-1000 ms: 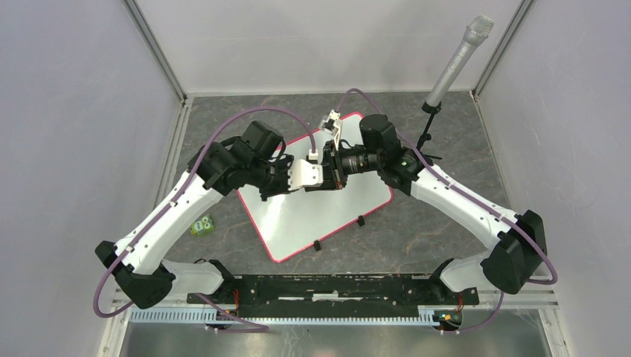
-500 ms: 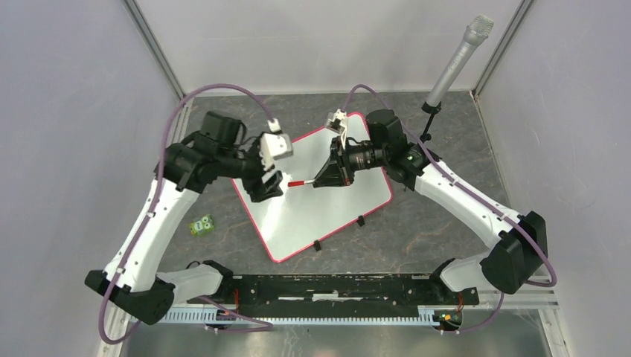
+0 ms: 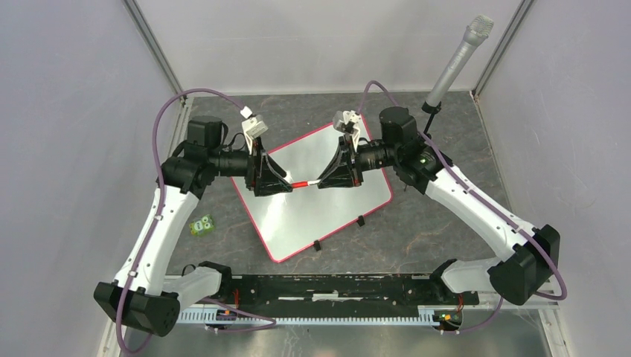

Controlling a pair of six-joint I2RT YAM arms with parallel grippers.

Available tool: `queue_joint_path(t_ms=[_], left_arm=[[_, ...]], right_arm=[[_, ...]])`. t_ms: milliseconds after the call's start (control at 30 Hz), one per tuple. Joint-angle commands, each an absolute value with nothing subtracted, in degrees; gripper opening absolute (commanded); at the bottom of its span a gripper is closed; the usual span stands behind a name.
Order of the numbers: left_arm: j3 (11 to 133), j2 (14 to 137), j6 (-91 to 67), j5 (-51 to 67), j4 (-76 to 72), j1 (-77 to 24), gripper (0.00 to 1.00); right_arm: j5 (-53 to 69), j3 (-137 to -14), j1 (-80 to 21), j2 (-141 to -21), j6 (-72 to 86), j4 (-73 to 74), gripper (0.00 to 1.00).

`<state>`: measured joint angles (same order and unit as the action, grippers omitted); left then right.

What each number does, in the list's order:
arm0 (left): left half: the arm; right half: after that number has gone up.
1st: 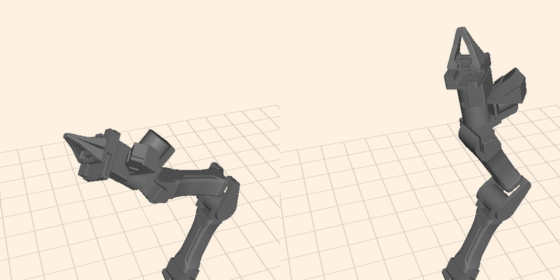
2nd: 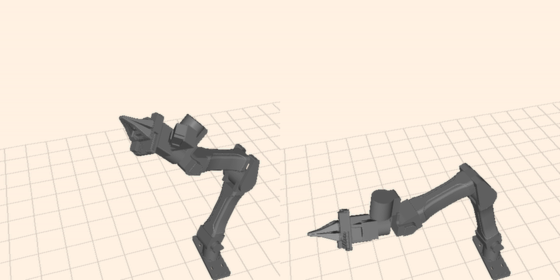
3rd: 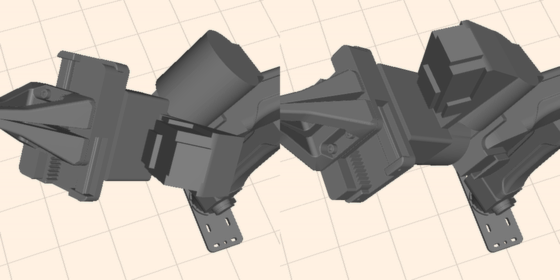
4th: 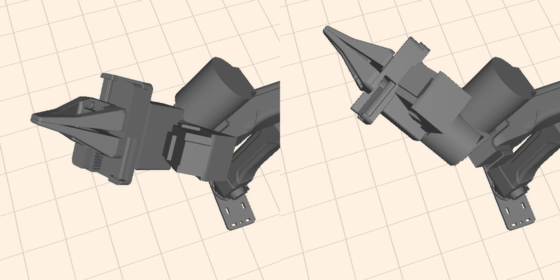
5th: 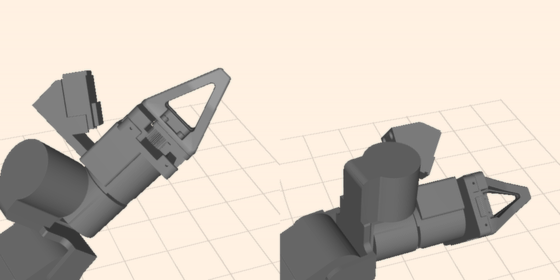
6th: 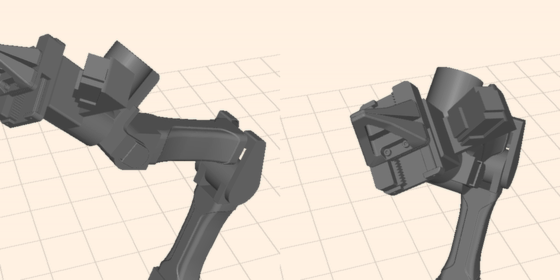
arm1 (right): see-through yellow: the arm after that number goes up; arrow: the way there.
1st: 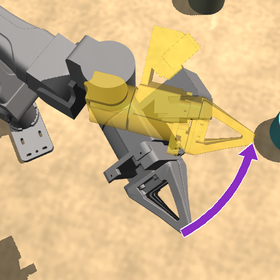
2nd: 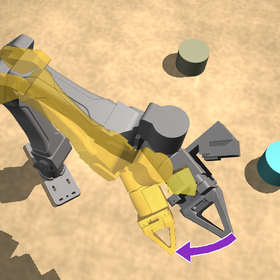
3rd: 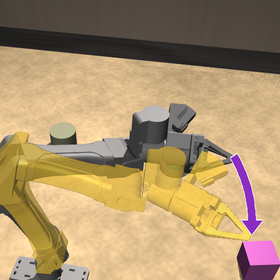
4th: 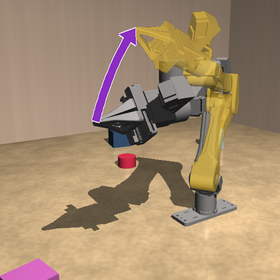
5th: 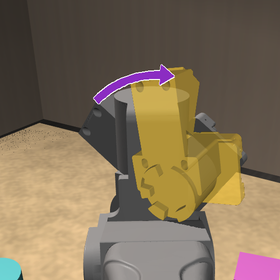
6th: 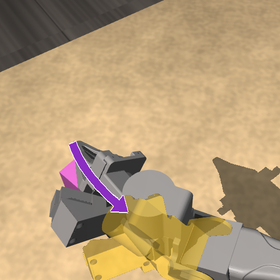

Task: Write a sentence on the whiteboard
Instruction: Open the pen cap from the whiteboard marker.

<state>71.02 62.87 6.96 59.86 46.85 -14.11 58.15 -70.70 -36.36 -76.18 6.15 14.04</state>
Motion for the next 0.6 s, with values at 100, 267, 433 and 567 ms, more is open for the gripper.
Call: queue_joint_path(t_ms=[100,267,433,567], left_arm=[[64.6,57.4,-8.2,65.8,31.9,-15.4,0.71],[63.8,57.0,-10.4,66.1,29.9,-17.5,0.6],[62.8,56.9,-13.1,67.3,26.9,-17.8,0.42],[62.8,57.2,-13.4,68.4,26.5,-17.8,0.27]], right_arm=[[61.0,-70.5,-37.9,-74.3,7.3,8.8,0.0],[60.5,-70.8,-38.8,-74.6,7.1,9.0,0.0],[60.6,-70.9,-38.9,-74.6,6.9,9.1,0.0],[60.6,-71.1,-38.9,-74.5,6.5,9.5,0.0]])
